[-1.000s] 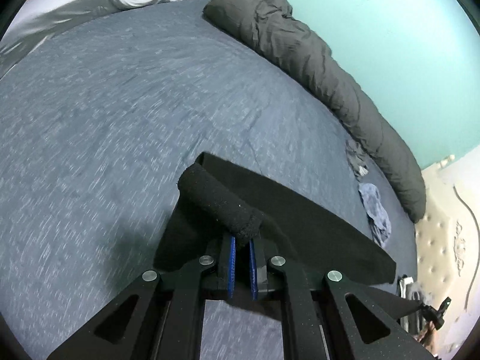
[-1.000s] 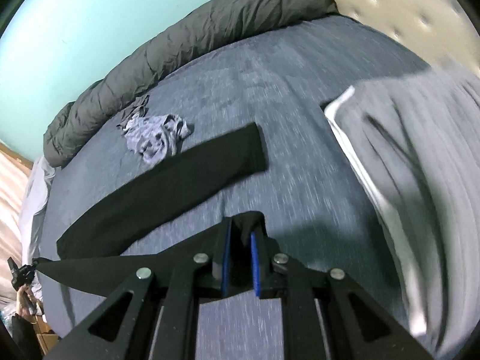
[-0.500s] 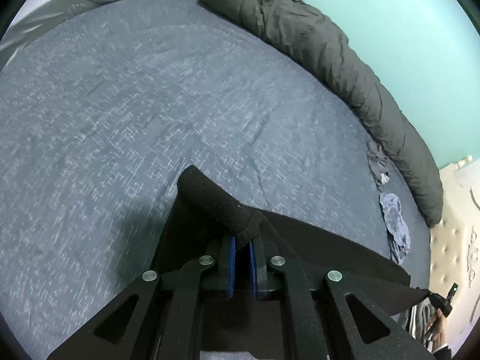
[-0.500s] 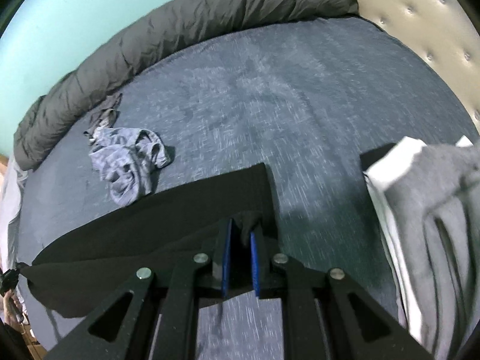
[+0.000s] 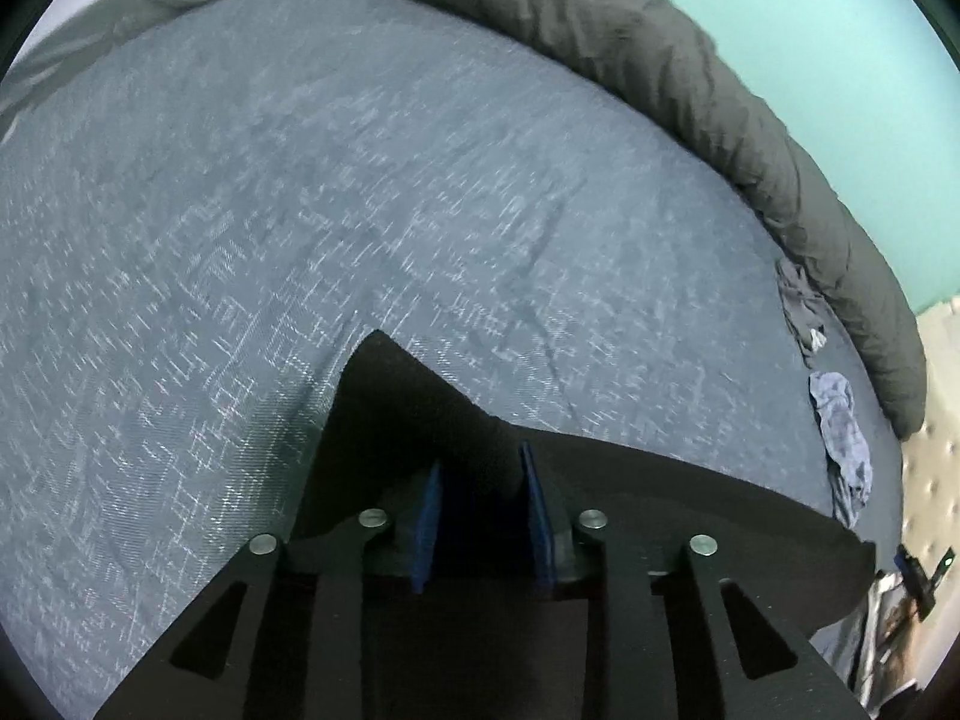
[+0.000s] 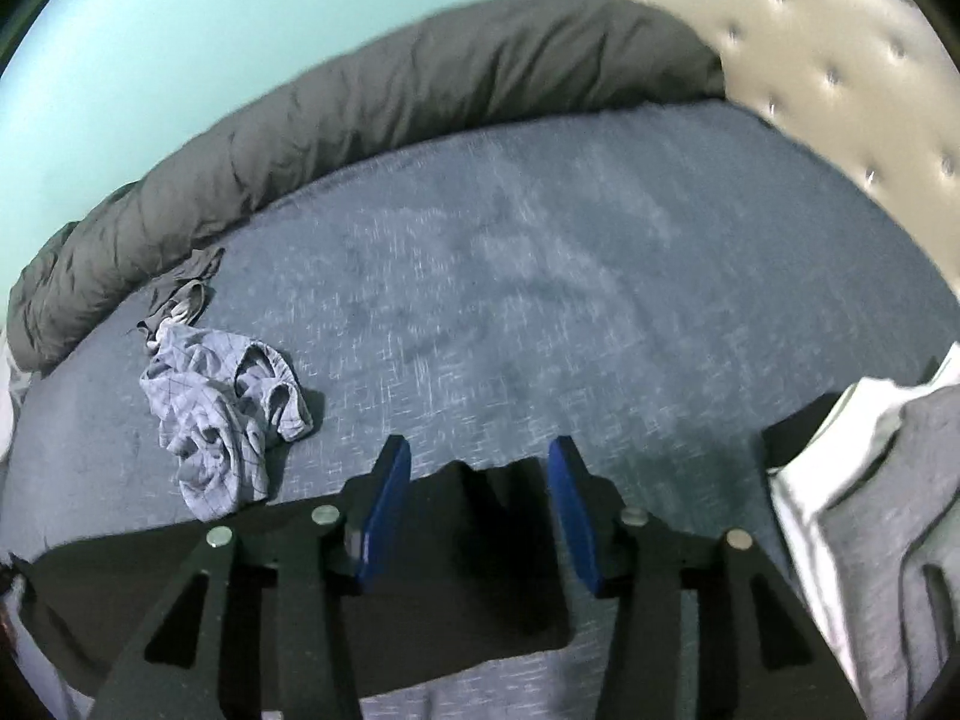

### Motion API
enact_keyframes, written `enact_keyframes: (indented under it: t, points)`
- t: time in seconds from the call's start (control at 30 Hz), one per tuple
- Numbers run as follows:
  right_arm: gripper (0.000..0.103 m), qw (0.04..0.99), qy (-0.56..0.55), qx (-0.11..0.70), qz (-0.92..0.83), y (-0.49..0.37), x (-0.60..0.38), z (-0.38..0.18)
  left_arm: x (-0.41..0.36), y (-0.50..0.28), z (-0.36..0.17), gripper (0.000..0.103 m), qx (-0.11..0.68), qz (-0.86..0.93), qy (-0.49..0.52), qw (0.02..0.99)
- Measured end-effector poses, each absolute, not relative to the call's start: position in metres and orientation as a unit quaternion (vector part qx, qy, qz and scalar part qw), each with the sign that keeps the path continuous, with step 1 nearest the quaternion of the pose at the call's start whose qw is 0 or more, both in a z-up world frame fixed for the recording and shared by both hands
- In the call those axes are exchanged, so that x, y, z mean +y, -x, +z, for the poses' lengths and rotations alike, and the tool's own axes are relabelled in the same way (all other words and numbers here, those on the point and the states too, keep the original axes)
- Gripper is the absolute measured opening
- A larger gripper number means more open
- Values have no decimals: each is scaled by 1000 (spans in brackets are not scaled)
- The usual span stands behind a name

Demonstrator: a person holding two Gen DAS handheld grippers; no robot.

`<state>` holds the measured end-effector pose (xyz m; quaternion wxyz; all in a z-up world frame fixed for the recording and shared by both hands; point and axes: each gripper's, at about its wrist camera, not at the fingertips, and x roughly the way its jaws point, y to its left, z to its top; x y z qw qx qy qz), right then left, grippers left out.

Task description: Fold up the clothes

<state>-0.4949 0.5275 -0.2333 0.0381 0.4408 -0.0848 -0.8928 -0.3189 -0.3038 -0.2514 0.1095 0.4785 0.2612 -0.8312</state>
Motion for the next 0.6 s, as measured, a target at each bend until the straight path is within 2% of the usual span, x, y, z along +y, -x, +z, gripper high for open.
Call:
enact_keyframes:
  t: [0.07, 0.23, 0.3, 0.6]
  points:
    - [58, 51, -443, -78, -891, 484, 531, -240, -297, 311, -242, 55, 249, -843, -464, 110]
    - [59, 70, -442, -84, -891, 461, 540, -253, -289, 292, -227, 61, 240, -856, -443, 113]
    - [59, 84, -445, -86, -887, 457, 536, -256, -286, 288, -227, 67, 225, -857, -449, 116]
    - [58, 121, -488, -62, -862, 470, 506, -280, -275, 287, -247, 67, 200, -849, -478, 105]
